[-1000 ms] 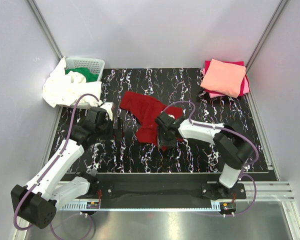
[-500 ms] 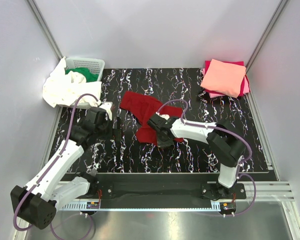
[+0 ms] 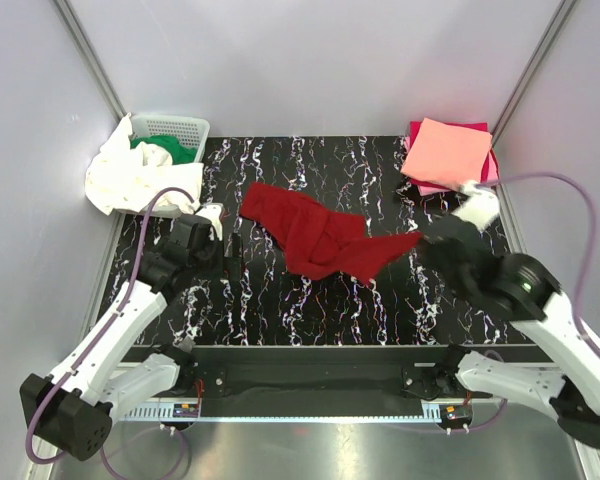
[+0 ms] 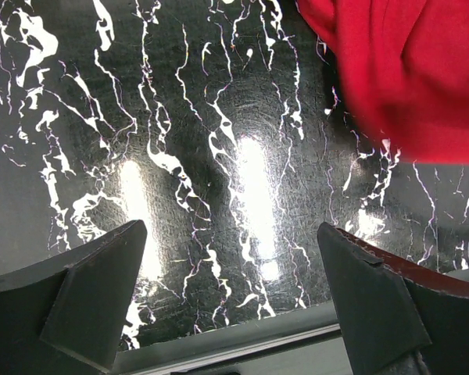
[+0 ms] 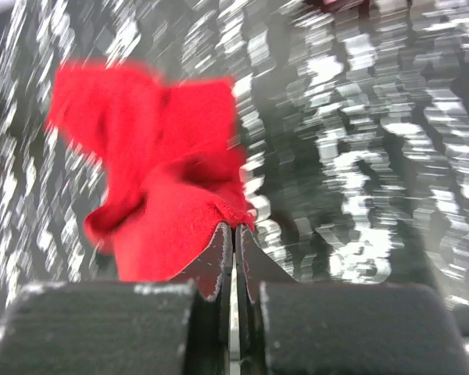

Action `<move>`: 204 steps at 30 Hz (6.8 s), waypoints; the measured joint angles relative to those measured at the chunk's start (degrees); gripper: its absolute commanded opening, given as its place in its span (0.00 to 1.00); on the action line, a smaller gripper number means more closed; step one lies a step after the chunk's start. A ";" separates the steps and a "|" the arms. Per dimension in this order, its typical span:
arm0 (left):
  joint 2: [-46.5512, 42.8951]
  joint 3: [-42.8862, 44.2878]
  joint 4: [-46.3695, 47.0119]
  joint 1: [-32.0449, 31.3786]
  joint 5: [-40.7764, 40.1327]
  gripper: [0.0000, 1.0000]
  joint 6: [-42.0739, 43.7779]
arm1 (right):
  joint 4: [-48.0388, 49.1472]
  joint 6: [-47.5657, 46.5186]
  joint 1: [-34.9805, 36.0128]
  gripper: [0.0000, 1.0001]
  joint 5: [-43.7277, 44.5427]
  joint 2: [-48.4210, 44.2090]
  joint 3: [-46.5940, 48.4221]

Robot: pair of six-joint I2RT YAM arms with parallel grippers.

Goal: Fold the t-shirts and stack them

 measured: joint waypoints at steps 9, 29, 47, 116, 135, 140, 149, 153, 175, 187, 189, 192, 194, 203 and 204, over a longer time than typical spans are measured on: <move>0.50 -1.22 2.40 0.02 2.05 0.90 -5.95 | -7.50 8.09 -1.73 0.00 6.19 -9.09 -13.27; 46.34 28.13 17.33 -9.09 3.32 0.78 -11.06 | 21.31 13.73 -1.79 0.00 -12.59 -13.79 -47.67; 71.21 52.85 17.62 -9.90 5.01 0.68 -8.92 | 34.25 13.03 -1.79 0.00 -16.98 -11.72 -50.25; -0.72 68.89 -24.39 3.28 -11.47 0.00 -2.01 | 2.49 -10.47 -1.81 0.00 9.55 -25.62 24.37; 18.95 53.44 -17.05 11.93 -8.00 0.00 -1.70 | 36.26 -42.32 -4.83 0.00 18.23 5.79 17.11; 43.93 57.24 -13.44 20.11 -2.56 0.99 -2.23 | 23.12 -33.70 -31.78 0.99 -6.71 46.75 47.69; 45.00 49.09 -11.47 18.78 2.03 0.99 -3.41 | 15.69 -26.12 -38.64 1.00 -31.98 76.30 36.89; 32.26 43.04 -8.96 16.48 2.27 0.99 -3.41 | 16.76 -25.03 -36.98 1.00 -35.45 68.52 29.31; 33.16 14.12 5.01 16.11 1.29 0.97 -7.89 | 32.46 -20.83 -33.18 0.98 -46.80 56.00 8.63; 59.80 32.22 6.16 16.11 -0.61 0.95 -10.60 | 27.74 -20.87 -33.31 0.99 -44.09 78.40 35.93; 62.64 36.76 4.76 16.11 -0.98 0.95 -10.62 | 25.94 -20.20 -33.79 1.00 -43.67 82.58 42.38; 66.88 43.54 3.67 16.11 -1.38 0.95 -10.60 | 22.71 -19.04 -35.17 0.99 -42.80 88.35 52.63; 69.77 48.11 2.84 16.11 -1.53 0.94 -10.47 | 21.40 -18.45 -36.28 1.00 -41.70 91.60 58.27; 81.00 66.45 -2.80 16.11 -2.19 0.94 -9.88 | 20.68 -16.35 -41.03 0.96 -40.24 100.78 73.94; 81.57 67.65 -3.56 16.13 -2.19 0.94 -9.73 | 21.16 -16.26 -41.20 0.97 -40.22 101.61 75.21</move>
